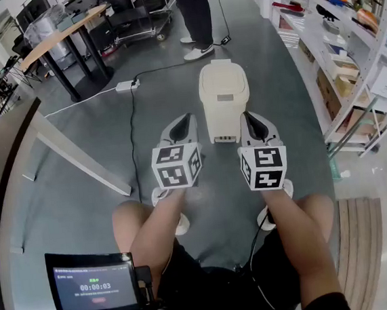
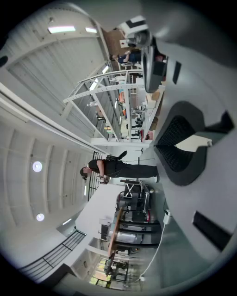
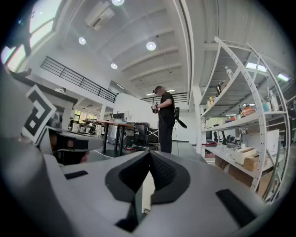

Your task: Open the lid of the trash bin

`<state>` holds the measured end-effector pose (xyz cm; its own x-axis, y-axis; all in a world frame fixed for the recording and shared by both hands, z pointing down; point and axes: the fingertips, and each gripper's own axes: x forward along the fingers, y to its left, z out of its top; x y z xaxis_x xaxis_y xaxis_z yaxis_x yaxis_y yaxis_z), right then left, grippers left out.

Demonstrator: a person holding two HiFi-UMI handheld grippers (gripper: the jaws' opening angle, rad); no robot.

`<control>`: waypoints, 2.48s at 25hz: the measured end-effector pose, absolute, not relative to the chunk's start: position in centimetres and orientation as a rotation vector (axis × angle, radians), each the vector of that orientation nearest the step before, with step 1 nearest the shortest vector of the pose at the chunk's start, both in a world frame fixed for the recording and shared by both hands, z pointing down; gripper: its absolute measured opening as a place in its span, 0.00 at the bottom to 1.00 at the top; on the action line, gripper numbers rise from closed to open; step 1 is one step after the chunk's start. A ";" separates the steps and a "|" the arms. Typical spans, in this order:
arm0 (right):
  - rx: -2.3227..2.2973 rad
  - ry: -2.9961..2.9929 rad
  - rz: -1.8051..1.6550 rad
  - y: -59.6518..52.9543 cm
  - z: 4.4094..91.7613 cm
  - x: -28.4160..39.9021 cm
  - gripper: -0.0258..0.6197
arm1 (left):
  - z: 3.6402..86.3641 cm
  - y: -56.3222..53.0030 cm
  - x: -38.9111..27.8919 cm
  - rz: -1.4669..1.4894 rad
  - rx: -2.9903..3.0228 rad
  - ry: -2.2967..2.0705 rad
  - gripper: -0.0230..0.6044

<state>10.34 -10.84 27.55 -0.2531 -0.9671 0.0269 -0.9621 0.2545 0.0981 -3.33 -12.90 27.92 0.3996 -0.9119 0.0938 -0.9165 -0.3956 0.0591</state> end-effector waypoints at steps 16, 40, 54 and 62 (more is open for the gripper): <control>1.844 -2.358 -0.042 -21.0 29.9 10.8 0.04 | 28.1 -22.3 -1.5 0.144 2.631 -1.615 0.04; 1.778 -2.316 0.118 -35.1 36.8 10.4 0.04 | 32.4 -36.4 -4.7 0.215 2.529 -1.669 0.03; 1.727 -2.268 0.145 -37.3 39.9 9.7 0.04 | 34.9 -39.6 -4.1 0.216 2.476 -1.624 0.03; 1.691 -2.251 0.182 -37.0 41.1 9.5 0.04 | 35.1 -39.6 -4.3 0.236 2.467 -1.623 0.03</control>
<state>9.53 -37.02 41.11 -0.2489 -0.9119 0.3263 -0.9525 0.2915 0.0881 -4.33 -39.57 35.12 0.3917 -0.8911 0.2292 -0.9195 -0.3882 0.0622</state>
